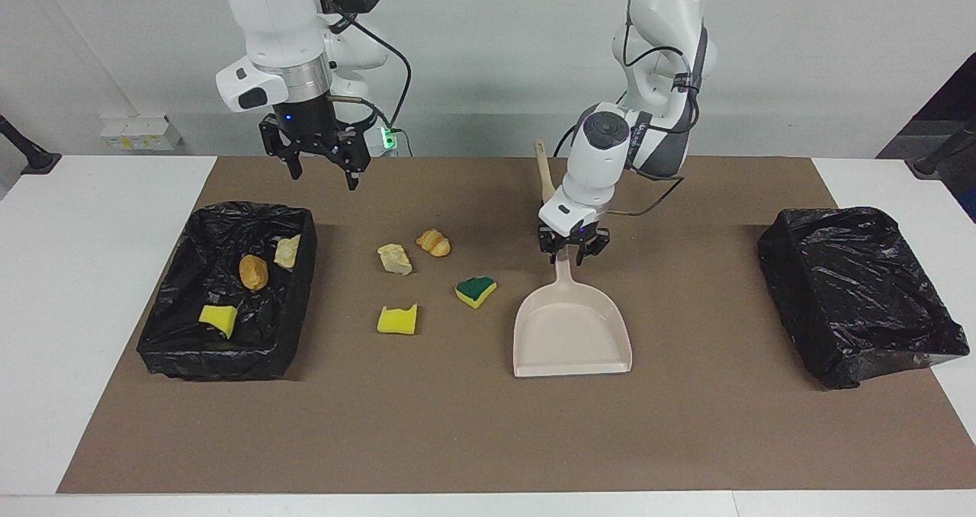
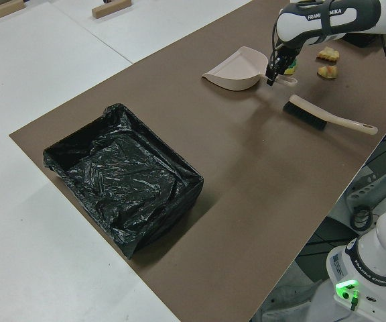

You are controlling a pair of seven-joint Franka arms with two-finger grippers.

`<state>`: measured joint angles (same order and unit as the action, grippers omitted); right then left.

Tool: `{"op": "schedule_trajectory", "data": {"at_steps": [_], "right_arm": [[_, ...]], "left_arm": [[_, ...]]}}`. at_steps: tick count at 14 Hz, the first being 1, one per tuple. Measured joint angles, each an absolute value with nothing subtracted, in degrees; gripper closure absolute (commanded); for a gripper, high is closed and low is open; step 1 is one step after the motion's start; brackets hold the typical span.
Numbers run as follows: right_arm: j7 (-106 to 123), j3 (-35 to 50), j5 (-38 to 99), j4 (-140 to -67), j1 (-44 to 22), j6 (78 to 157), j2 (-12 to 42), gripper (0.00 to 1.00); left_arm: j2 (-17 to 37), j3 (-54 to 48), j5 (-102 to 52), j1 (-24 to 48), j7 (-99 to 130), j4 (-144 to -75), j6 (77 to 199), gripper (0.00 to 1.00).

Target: Sweep and dump trash in bin

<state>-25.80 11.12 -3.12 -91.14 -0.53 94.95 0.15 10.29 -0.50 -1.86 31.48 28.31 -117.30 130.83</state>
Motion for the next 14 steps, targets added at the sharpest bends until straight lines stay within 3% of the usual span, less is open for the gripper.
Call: {"op": "schedule_trajectory", "data": {"at_steps": [7,14], "right_arm": [[-24.15,11.11,-1.43,-90.95,0.44,94.96,0.27,0.00],[-24.07,11.87,0.11,-90.99,-2.17,94.22,0.32,0.00]], "left_arm": [[9.59,0.47,-1.93,31.50,31.41,-115.43,128.47,1.00],[9.29,1.40,-1.94,20.85,15.69,-108.51,123.54,1.00]]}}
